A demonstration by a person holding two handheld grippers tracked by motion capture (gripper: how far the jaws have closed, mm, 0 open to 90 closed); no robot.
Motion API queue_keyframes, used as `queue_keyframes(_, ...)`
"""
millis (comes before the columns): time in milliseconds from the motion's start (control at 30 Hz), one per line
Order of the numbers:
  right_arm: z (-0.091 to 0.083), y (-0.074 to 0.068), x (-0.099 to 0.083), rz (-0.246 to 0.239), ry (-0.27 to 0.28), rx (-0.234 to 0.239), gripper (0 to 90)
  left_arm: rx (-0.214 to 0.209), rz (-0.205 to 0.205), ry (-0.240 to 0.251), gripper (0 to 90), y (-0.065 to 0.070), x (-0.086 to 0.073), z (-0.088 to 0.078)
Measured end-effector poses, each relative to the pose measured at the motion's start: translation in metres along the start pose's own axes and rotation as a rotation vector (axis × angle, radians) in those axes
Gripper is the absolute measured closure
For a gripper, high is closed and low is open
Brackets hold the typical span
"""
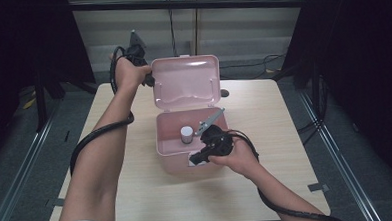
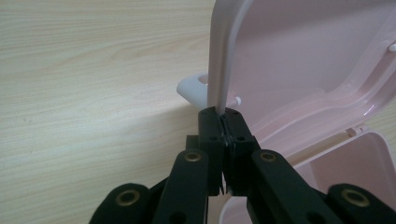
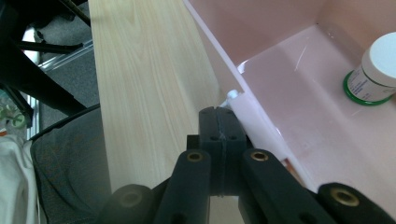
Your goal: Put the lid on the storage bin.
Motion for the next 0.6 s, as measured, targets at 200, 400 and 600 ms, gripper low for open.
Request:
queue_keyframes(200,0.001,0.000,0.001,0.012,-0.002,0.004,90.0,0.009,0.000,-0.003,88.0,0.001,-0.002,-0.005)
queue_keyframes(400,0.001,0.000,0.002,0.016,-0.003,-0.003,90.0,0.016,0.017,-0.001,88.1,0.003,-0.003,-0.008)
queue_keyframes(600,0.003,0.000,0.004,0.019,-0.006,-0.005,90.0,0.025,0.029,0.003,88.1,0.006,-0.004,-0.012)
Point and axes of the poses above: each handheld gripper's, and its own axes: z roughly forward along the jaws, x roughly out of its top, y roughly to its right, the point moved 10 cm from there along z, roughly forward along the jaws, and after that the axes turned 15 degrees about z, right-handed, at the moved point
